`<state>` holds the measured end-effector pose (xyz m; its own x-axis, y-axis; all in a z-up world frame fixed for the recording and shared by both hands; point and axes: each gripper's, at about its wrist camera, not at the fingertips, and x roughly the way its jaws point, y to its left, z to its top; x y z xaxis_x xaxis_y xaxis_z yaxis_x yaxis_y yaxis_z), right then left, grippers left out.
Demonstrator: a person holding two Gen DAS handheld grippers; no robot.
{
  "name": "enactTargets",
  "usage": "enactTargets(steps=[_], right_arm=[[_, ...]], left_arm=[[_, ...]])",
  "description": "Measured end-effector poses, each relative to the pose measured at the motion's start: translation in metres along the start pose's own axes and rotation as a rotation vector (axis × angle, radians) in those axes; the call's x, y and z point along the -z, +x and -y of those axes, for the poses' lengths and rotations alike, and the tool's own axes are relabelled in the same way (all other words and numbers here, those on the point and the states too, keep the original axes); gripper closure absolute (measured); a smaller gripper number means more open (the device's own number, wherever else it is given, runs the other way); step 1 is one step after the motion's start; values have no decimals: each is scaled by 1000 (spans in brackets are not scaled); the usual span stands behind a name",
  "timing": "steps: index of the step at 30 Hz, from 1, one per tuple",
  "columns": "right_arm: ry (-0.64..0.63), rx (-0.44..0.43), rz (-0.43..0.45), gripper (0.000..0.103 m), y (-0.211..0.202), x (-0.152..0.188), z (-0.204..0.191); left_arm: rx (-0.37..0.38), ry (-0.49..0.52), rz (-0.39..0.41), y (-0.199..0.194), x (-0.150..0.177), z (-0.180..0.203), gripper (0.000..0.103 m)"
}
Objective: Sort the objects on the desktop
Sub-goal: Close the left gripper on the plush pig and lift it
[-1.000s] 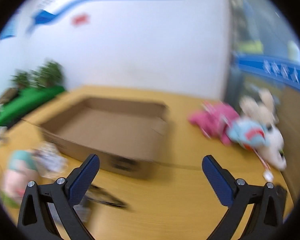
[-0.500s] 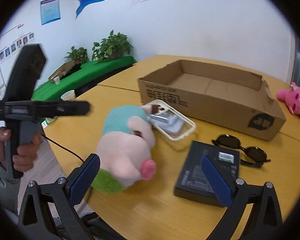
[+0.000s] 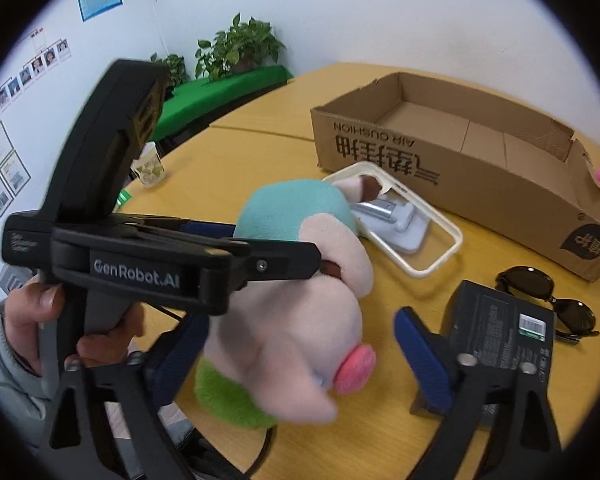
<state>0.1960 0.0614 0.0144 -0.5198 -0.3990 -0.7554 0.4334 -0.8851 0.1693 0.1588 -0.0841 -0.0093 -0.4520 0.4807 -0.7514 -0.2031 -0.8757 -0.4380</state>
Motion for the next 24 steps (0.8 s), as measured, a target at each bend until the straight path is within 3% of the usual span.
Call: enactTargets(steps=[2, 11, 16, 20, 24], right_arm=[[40, -67, -35, 26, 12, -3, 4], [51, -97, -80, 26, 22, 2, 4], [20, -103, -73, 38, 14, -1, -3], [26, -141, -10, 40, -5, -20, 1], [-13, -125, 121, 40, -39, -62, 10]], left_arm=[[4, 0, 3, 1, 0, -1, 16], [-1, 23, 25, 1, 3, 7, 29], [7, -13, 23, -11, -1, 10, 35], [15, -1, 77, -32, -22, 21, 37], [3, 101, 198, -63, -74, 51, 37]])
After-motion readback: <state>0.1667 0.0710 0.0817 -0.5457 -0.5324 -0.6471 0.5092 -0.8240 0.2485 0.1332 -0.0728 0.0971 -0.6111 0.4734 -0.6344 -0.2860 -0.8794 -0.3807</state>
